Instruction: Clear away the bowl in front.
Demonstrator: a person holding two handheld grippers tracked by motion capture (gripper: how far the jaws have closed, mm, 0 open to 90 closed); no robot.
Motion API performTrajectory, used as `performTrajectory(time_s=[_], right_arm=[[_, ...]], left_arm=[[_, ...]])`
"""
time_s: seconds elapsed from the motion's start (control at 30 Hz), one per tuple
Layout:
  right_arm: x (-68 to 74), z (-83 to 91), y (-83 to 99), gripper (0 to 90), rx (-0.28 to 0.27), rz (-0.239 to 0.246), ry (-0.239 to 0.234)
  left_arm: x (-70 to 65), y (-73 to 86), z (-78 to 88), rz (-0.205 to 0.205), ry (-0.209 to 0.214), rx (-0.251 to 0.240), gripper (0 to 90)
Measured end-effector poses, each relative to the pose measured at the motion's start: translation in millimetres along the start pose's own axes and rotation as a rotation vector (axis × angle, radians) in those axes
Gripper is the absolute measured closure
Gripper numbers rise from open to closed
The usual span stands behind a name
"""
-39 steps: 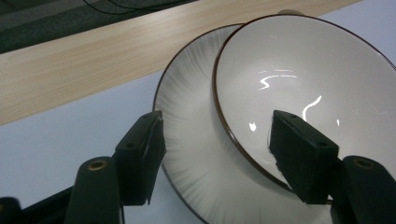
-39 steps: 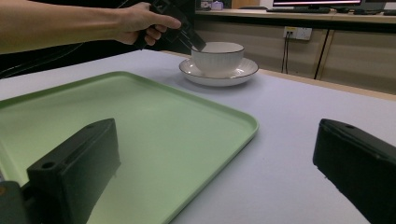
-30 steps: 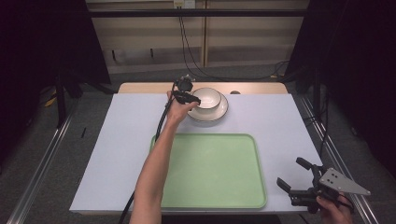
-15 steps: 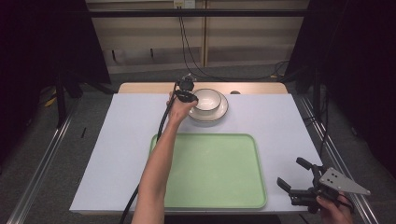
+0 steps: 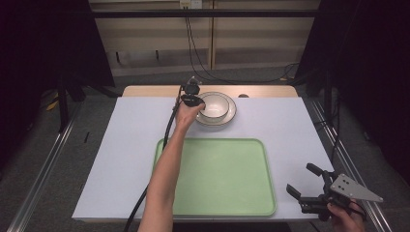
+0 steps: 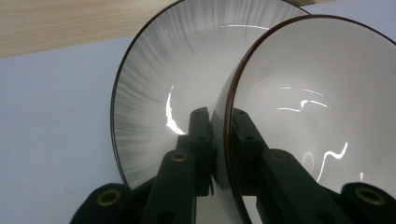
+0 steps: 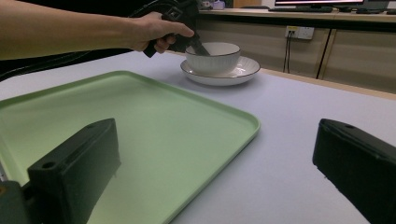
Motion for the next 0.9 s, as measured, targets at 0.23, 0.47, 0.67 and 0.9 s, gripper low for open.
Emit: performTrajectory(time_s=[0.23, 0.47, 0.67, 0.9], right_arm=[[-0.3, 0.6, 0.5, 0.0, 0.005, -0.007, 0.005], [-1.1, 0.8, 0.3, 0.0, 0.004, -0.006, 0.009], [-1.4, 0.9, -0.2, 0.0, 0.000, -0.005, 0.012], [-1.4, 1.6, -0.1, 0.0, 0.001, 0.005, 0.006]], left_arm=[[-0.8, -0.9, 0.4, 0.026, 0.030, -0.022, 82.8], [-3.4, -0.4, 3.7, 0.027, 0.045, -0.009, 82.6], [-4.5, -0.2, 2.8, 0.045, 0.055, -0.016, 82.5], [-10.9, -4.4, 8.5, 0.045, 0.065, -0.045, 82.5]])
Point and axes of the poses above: each handheld gripper's, and its own axes: z roughly backward along the jaws, y roughly out of its underside, x roughly to its left, the point moved 10 cm from there along -z, roughly forward along the jaws, and after that the axes turned 9 degrees about z, right-handed, at the moved point
